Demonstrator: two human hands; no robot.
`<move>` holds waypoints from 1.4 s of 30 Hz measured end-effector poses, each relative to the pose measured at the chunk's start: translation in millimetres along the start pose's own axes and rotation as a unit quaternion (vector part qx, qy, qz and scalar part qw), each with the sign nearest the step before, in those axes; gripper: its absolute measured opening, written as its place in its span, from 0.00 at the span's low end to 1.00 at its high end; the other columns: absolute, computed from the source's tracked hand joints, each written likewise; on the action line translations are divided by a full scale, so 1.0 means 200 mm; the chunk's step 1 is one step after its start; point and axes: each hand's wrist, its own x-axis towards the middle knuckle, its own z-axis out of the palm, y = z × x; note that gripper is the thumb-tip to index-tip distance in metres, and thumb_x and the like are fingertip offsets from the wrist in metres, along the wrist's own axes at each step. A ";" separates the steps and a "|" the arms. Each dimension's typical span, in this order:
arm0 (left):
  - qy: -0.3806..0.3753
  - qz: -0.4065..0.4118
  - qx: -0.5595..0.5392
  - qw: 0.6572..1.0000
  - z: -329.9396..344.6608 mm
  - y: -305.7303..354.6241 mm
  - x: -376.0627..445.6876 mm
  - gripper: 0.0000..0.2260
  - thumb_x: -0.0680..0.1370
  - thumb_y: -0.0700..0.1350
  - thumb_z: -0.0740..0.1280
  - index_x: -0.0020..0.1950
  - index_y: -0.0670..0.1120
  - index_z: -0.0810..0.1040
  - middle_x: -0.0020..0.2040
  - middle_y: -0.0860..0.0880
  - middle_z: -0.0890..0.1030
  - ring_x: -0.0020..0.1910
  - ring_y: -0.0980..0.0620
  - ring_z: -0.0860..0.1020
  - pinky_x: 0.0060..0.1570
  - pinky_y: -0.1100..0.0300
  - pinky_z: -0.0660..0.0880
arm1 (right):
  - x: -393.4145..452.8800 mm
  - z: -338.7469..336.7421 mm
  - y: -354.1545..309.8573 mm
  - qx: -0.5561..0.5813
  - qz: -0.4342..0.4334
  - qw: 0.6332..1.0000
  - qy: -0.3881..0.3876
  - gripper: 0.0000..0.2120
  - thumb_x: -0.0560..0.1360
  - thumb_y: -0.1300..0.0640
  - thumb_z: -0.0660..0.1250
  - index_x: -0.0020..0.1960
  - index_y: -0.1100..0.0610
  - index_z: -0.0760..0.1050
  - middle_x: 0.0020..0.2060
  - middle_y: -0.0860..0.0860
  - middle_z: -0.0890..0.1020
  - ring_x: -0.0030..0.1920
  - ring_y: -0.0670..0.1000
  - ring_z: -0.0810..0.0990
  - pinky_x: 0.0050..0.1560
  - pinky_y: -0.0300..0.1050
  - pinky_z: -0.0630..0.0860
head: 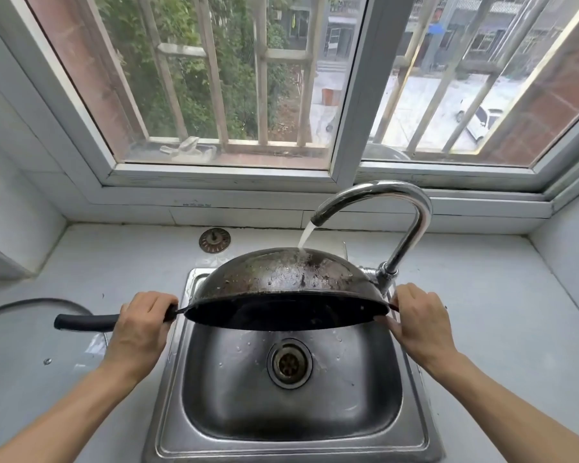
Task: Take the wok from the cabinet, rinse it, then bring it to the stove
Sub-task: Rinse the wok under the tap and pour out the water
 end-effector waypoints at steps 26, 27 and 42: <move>-0.052 0.072 0.049 0.995 -0.05 0.05 0.27 0.14 0.66 0.32 0.74 0.47 0.42 0.77 0.44 0.46 0.76 0.41 0.43 0.73 0.37 0.49 0.73 | -0.03 0.02 0.09 0.036 0.027 0.997 -0.061 0.29 0.57 0.50 0.83 0.37 0.51 0.62 0.31 0.50 0.70 0.27 0.55 0.67 0.28 0.46 0.64; -0.054 0.076 0.051 0.994 -0.05 0.06 0.28 0.14 0.66 0.32 0.74 0.48 0.42 0.77 0.44 0.46 0.76 0.41 0.43 0.73 0.37 0.50 0.73 | -0.05 0.02 0.09 0.042 0.033 0.996 -0.066 0.30 0.57 0.50 0.84 0.38 0.50 0.61 0.31 0.49 0.69 0.27 0.55 0.67 0.28 0.47 0.65; -0.095 0.153 0.053 0.982 -0.11 0.12 0.55 0.14 0.66 0.34 0.75 0.48 0.45 0.77 0.43 0.48 0.75 0.41 0.45 0.71 0.36 0.49 0.75 | -0.18 0.04 0.10 0.132 0.158 0.971 -0.120 0.24 0.64 0.45 0.79 0.36 0.48 0.62 0.33 0.43 0.70 0.32 0.47 0.71 0.29 0.43 0.70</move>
